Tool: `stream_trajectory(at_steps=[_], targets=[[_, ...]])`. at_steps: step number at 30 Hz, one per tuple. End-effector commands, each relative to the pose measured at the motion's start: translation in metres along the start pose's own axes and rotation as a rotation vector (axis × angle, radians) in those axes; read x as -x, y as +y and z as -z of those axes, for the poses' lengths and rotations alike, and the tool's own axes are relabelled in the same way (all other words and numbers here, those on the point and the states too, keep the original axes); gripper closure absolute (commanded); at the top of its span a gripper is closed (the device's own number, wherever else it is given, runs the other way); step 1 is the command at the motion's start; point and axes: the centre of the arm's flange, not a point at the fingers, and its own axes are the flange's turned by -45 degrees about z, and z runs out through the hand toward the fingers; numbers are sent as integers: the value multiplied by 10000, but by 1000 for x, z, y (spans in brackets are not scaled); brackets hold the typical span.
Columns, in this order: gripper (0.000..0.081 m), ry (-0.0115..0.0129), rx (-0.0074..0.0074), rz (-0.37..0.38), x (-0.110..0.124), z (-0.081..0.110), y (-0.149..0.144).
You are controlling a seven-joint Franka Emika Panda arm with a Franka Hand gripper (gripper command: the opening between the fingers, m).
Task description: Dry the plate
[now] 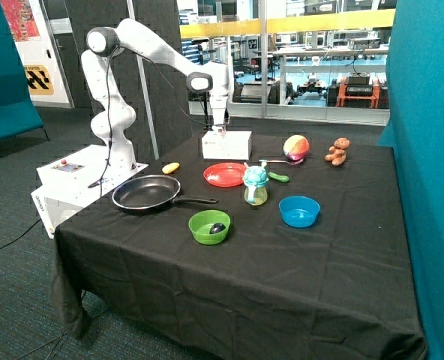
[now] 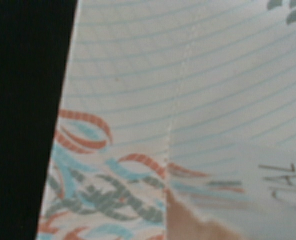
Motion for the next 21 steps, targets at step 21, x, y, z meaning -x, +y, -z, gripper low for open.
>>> stream_trajectory(at_steps=[21], targets=[[808,9,22,-22,-3,-10,-2]])
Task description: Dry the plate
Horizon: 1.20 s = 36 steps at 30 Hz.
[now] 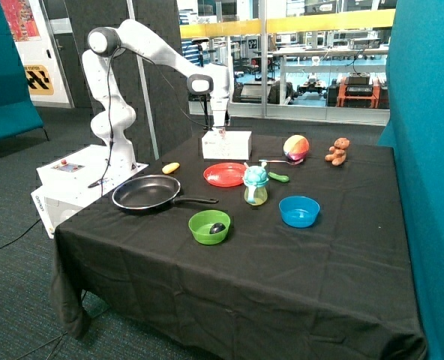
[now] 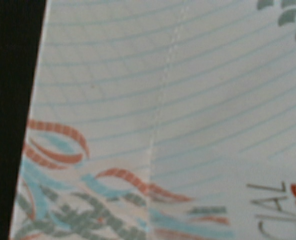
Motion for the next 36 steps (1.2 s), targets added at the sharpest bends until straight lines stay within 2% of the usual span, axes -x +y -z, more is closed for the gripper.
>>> stream_trajectory(at_steps=[1,16,36], targets=[[808,8,12,6,-1,-2,-5],[808,8,12,88,-2,8,-8],[808,8,12,-32,3,30,11]])
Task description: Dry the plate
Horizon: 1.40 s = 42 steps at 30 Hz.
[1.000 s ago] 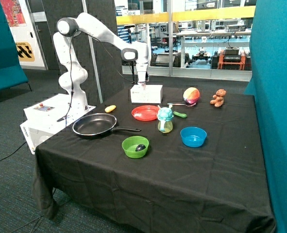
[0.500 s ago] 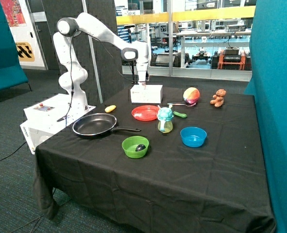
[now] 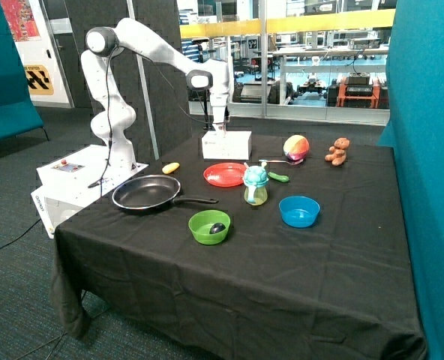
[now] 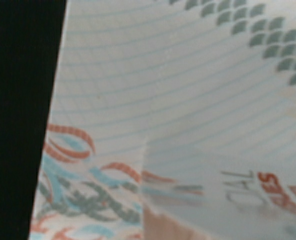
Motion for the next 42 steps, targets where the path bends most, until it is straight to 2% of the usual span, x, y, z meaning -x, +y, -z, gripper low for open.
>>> stream_trajectory(at_steps=[1,15,24,36,37,39,42], targets=[[808,-24,-50,92,3,13,10],[808,-23,-51,300,-1,31,10],[808,-23,-51,378,-10,52,8],[808,-24,-50,111,-9,67,36],[808,-24,-50,-107,-8,67,40],[808,-24,-50,-23,-8,69,45],[808,-25,-50,-297,-8,71,55]])
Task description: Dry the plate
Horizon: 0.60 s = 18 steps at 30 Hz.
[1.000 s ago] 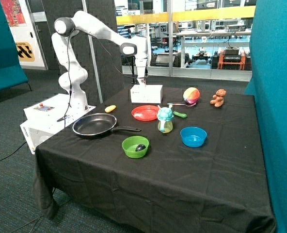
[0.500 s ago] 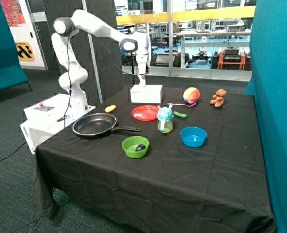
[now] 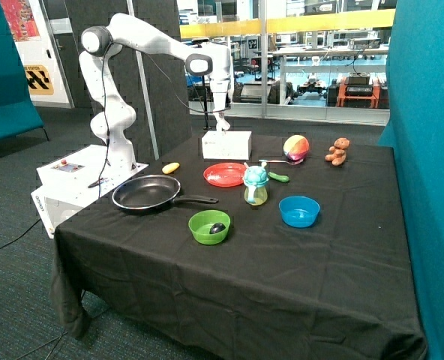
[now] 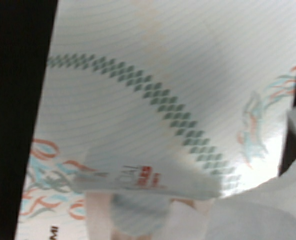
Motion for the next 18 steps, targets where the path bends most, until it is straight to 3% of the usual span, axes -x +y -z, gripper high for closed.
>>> stream_trajectory(at_steps=[1,9,18], targets=[[808,-29,29,-312,0,10,26],[808,-29,30,-643,-1,11,62],[808,-28,30,-1215,5,0,114]])
